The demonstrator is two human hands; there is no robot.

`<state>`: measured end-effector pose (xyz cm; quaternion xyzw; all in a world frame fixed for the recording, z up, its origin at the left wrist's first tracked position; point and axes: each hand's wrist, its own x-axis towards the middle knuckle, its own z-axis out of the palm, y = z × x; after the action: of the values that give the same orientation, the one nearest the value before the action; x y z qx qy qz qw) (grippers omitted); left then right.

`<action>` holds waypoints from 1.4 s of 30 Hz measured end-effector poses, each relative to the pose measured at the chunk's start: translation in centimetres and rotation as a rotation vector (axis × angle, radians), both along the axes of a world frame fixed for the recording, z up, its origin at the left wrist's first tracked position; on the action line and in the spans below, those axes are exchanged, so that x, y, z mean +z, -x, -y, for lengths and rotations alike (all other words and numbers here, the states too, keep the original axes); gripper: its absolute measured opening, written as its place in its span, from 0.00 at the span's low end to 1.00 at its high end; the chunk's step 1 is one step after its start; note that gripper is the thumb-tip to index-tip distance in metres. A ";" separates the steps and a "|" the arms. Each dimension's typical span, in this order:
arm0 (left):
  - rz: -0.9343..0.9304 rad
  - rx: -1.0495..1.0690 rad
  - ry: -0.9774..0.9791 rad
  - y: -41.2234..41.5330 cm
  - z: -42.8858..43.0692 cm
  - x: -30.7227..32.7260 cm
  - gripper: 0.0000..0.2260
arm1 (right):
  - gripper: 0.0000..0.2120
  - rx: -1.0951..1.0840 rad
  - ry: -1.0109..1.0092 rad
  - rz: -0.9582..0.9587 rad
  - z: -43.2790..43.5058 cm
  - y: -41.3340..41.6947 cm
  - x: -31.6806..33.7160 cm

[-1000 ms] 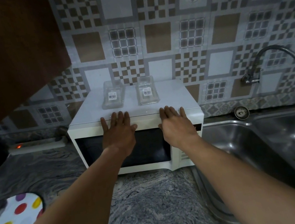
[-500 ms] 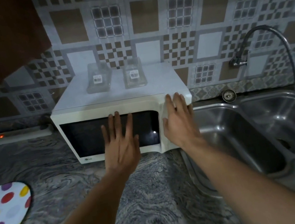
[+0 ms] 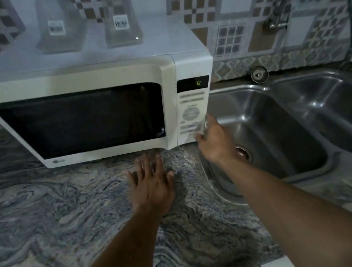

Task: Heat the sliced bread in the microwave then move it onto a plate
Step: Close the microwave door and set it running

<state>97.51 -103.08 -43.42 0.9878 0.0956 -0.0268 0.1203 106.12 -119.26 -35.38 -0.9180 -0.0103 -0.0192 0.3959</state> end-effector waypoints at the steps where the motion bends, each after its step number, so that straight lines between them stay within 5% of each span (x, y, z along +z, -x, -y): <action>1: -0.016 0.008 -0.013 -0.2 0.4 -0.6 0.29 | 0.18 0.004 -0.014 0.003 0.0 -0.4 -0.7; 16: 0.090 0.093 -0.073 -0.6 0.8 -2.3 0.30 | 0.16 -0.051 -0.120 0.179 -0.6 -2.2 -3.7; 42: 0.116 0.105 -0.051 -0.4 0.9 -1.8 0.30 | 0.22 -0.080 -0.108 0.014 0.0 -2.6 -1.1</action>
<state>97.87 -104.02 -45.23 0.9841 0.1407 0.0391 0.1016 108.69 -119.23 -36.47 -0.8948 0.0244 -0.0420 0.4439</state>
